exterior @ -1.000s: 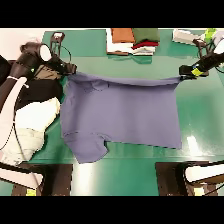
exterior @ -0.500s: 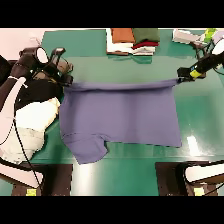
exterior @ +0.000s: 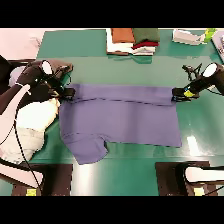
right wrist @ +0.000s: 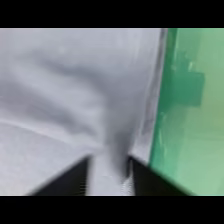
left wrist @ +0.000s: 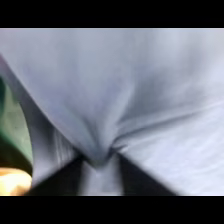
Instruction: Fold the shirts.
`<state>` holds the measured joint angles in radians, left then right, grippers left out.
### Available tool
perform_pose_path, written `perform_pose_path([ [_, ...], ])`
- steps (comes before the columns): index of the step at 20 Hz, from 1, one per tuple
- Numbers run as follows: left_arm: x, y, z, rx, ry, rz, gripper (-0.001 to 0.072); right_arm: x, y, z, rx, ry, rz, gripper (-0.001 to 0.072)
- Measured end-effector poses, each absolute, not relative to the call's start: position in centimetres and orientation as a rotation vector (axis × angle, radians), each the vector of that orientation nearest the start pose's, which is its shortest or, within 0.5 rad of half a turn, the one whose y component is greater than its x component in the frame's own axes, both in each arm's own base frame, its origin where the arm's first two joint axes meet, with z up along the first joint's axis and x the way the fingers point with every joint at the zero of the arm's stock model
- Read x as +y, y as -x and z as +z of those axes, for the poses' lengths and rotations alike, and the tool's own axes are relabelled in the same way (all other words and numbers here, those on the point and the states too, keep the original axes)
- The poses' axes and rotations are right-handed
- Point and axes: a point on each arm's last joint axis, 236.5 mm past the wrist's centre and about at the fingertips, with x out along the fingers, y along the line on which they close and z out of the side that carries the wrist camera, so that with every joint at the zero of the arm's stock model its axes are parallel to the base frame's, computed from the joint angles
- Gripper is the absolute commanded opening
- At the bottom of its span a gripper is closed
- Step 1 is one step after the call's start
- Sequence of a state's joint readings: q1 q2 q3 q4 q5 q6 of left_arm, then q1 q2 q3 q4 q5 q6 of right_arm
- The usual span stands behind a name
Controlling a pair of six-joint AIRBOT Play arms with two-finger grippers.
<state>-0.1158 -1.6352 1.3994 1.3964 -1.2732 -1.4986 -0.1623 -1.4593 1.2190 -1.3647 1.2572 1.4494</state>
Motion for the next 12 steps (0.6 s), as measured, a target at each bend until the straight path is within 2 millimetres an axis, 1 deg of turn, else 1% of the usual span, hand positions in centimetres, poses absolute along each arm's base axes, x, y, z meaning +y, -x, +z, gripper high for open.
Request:
perform_pose_path([
  [2, -8.5, -40.5, -4.7, 1.500, 0.030, -0.226, 0.0425, -1.2, -37.6, -3.4, 1.450, -0.230, 0.075, 0.0365],
  [4, -8.1, -40.0, -2.7, 1.475, 0.029, -0.203, 0.0424, -1.4, -37.5, -1.9, 1.420, -0.234, 0.075, 0.0365],
  [6, -7.6, -38.7, -0.4, 1.443, 0.032, -0.184, 0.0424, -1.9, -36.0, -0.5, 1.410, -0.248, 0.063, 0.0370],
  [7, -7.4, -37.7, 0.4, 1.432, 0.035, -0.176, 0.0424, -2.3, -34.7, -0.2, 1.418, -0.257, 0.050, 0.0440],
  [8, -7.2, -36.4, 1.0, 1.427, 0.041, -0.166, 0.0424, -2.8, -33.2, -0.2, 1.434, -0.264, 0.033, 0.0531],
  [10, -6.7, -33.4, 1.3, 1.424, 0.056, -0.145, 0.0424, -3.9, -29.5, -0.9, 1.487, -0.275, -0.012, 0.0533],
  [12, -6.3, -30.3, 1.0, 1.424, 0.079, -0.124, 0.0424, -4.3, -25.3, -2.3, 1.560, -0.301, -0.046, 0.0520],
])
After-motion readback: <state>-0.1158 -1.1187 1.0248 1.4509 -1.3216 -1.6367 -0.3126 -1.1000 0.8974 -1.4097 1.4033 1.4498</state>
